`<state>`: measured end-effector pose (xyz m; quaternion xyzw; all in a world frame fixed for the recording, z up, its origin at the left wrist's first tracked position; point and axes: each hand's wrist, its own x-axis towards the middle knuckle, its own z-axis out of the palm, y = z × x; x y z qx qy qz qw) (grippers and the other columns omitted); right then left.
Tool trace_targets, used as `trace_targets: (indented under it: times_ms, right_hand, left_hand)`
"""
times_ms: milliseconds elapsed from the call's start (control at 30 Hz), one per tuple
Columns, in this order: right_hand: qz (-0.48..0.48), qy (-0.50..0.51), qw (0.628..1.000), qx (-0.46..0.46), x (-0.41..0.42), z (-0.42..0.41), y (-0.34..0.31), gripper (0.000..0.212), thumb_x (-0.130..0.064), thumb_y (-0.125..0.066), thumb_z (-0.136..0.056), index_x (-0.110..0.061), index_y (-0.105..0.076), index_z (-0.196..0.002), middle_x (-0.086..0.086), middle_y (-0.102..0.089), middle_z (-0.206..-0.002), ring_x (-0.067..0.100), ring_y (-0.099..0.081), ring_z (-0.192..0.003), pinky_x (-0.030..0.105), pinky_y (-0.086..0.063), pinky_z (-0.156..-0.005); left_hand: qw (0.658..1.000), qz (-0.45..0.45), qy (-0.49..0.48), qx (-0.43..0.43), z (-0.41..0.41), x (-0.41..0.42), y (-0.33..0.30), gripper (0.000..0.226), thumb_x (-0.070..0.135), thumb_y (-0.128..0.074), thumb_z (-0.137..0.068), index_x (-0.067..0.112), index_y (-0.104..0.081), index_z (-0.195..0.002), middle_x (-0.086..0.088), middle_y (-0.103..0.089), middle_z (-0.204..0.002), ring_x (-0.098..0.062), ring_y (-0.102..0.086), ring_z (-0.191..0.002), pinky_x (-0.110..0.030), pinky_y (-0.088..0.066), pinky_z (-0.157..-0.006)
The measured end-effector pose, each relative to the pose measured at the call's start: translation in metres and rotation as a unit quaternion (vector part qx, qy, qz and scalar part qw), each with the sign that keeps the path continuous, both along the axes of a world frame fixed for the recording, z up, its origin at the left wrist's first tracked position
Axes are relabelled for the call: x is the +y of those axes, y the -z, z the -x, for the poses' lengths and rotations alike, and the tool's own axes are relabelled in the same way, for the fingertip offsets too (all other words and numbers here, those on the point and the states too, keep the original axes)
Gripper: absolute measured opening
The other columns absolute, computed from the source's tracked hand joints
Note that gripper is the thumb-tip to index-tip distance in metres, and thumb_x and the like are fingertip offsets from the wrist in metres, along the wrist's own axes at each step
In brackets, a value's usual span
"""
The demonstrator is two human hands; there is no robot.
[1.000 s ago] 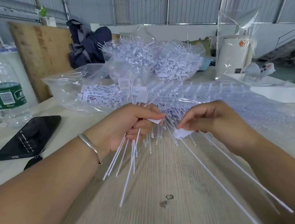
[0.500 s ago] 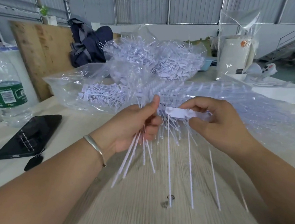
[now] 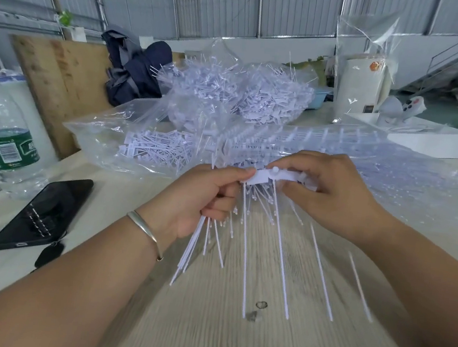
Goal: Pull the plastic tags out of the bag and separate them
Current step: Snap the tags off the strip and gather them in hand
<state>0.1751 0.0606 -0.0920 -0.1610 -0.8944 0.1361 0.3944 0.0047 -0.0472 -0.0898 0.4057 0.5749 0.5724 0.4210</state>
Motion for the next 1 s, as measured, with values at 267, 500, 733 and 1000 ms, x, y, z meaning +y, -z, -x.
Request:
trace_targets:
  times_ms: [267,500,733,1000]
  right_hand:
    - [0.18,-0.032,0.982,0.038,0.007,-0.004,-0.003,0.017,-0.028,-0.067,-0.086,-0.013,-0.067,-0.077,0.013,-0.064,-0.076,0.02,-0.056,-0.072,0.019,-0.041,-0.072]
    - [0.3,-0.184,0.933,0.072,0.0,-0.007,-0.009,0.029,-0.028,-0.07,-0.073,0.0,-0.066,-0.078,0.013,-0.06,-0.072,0.015,-0.052,-0.07,0.018,-0.042,-0.07]
    - [0.298,-0.206,0.931,0.039,-0.008,-0.001,-0.006,0.033,-0.03,-0.066,-0.076,0.001,-0.062,-0.085,0.018,-0.061,-0.073,0.017,-0.055,-0.071,0.027,-0.044,-0.075]
    - [0.27,-0.114,0.951,0.093,-0.007,0.0,-0.006,0.051,-0.049,-0.069,-0.071,0.0,-0.061,-0.079,0.035,-0.049,-0.07,0.024,-0.039,-0.063,0.031,-0.03,-0.062]
  left_hand:
    - [0.997,-0.019,0.071,-0.028,0.007,-0.005,-0.003,0.027,0.025,-0.066,-0.077,0.025,-0.054,-0.052,0.008,-0.018,-0.056,-0.002,-0.016,-0.037,-0.015,-0.01,-0.034]
    - [0.986,0.019,0.162,0.036,0.002,-0.008,0.005,0.021,0.025,-0.063,-0.083,0.022,-0.053,-0.065,0.009,-0.02,-0.053,-0.001,-0.017,-0.039,-0.013,-0.015,-0.035]
    - [0.979,0.006,0.204,0.012,-0.006,-0.007,0.007,0.007,0.021,-0.058,-0.087,0.014,-0.059,-0.088,0.006,-0.016,-0.057,-0.002,-0.017,-0.04,-0.013,-0.017,-0.036]
    - [0.977,-0.021,0.162,-0.14,-0.003,-0.004,0.0,0.021,0.022,-0.068,-0.079,0.011,-0.053,-0.089,-0.002,-0.059,-0.073,-0.001,-0.032,-0.034,-0.012,-0.016,-0.029]
